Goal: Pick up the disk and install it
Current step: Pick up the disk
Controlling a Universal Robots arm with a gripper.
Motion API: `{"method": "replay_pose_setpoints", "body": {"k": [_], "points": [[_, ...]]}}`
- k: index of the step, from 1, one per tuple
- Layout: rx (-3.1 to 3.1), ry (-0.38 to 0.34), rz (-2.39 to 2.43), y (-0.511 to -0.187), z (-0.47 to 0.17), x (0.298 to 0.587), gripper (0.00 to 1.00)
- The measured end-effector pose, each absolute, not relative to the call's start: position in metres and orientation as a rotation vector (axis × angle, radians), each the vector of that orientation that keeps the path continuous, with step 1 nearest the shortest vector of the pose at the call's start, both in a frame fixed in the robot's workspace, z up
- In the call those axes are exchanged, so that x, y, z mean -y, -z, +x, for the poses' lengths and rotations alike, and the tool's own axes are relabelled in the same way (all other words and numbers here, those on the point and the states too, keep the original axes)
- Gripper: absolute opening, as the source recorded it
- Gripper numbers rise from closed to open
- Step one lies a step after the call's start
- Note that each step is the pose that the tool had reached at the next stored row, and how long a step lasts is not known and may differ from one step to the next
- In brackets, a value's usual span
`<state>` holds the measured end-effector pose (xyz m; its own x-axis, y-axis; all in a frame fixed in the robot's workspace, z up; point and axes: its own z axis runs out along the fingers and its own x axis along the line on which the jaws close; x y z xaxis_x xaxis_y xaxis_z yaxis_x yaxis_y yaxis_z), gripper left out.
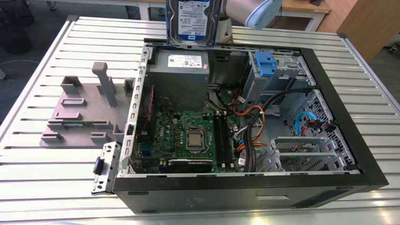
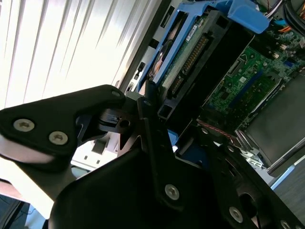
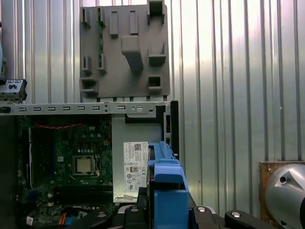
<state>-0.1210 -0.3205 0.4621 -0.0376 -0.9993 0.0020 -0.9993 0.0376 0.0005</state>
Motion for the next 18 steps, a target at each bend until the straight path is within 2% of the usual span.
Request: {"method": "replay_pose_setpoints", "body": {"k": [18], "points": [[2.261,-0.002,2.178,-0.4621,-0.1115,0.3205,0.36]]}}
